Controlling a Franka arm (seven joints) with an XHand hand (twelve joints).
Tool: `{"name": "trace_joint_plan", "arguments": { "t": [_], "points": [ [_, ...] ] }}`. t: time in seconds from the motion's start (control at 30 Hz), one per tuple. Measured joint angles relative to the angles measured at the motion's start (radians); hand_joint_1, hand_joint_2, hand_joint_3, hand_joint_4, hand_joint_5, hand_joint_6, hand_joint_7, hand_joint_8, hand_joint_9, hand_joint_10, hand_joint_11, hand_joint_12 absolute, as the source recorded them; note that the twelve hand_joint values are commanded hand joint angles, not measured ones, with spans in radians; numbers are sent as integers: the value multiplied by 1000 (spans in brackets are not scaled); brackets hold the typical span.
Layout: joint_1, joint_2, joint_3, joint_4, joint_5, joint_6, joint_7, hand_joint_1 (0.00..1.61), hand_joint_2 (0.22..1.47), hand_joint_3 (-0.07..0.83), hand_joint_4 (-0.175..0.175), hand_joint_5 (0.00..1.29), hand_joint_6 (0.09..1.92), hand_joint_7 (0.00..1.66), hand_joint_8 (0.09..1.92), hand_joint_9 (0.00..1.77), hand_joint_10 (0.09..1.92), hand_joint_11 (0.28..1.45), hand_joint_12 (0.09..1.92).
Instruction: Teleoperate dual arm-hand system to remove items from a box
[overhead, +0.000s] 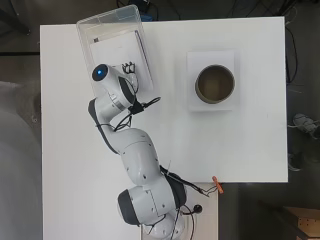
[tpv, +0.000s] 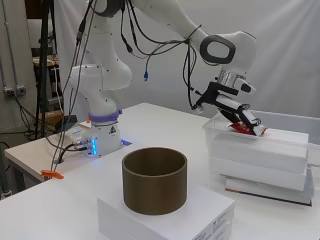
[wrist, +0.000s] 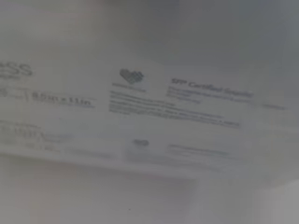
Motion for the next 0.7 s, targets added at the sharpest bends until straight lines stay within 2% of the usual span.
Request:
{"name": "trace_joint_plan", "arguments": {
  "t": [0.03,0.07,0.1,0.13,0.17,0.2,0.23,0.3,0.43,0.53,0.6,0.7],
  "points": [
    [5,-5,0,-9,-18,15,5,317,985,10,111,704,87,607,87,580,87,501,87],
    [10,-7,0,-16,-37,29,11,547,1072,-22,140,781,490,717,87,664,87,537,87],
    [16,-8,0,-18,-59,33,19,835,1112,-36,41,820,763,872,374,870,401,614,399],
    [16,-9,0,-18,-66,36,21,971,1151,-28,74,824,1196,1016,997,1104,1012,787,980],
    [17,-11,-1,-17,-62,39,21,1034,1182,-16,116,827,1526,1130,1436,1293,1437,959,1407],
    [14,-17,-1,-18,-36,44,8,1051,1209,-5,144,828,1721,1188,1688,1394,1679,1061,1652],
    [4,-28,4,-20,1,48,-16,1031,1227,2,160,827,1824,1213,1820,1438,1805,1109,1778],
    [-30,-68,27,-25,107,65,-87,972,1254,10,172,821,1900,1216,1915,1451,1896,1124,1863],
    [-56,-106,15,-38,268,98,-156,890,1273,8,175,833,1920,1200,1920,1431,1920,1120,1873],
    [-78,-149,18,-51,336,148,-204,941,1269,2,175,807,1896,1184,1920,1428,1920,1124,1865],
    [-64,-203,-5,-64,353,205,-243,934,1249,-6,175,774,1570,1164,1920,1415,1920,1110,1849],
    [-3,-347,-139,-117,480,275,-329,980,1177,-14,175,877,1208,1183,1920,1427,1920,1119,1830]
  ]
}}
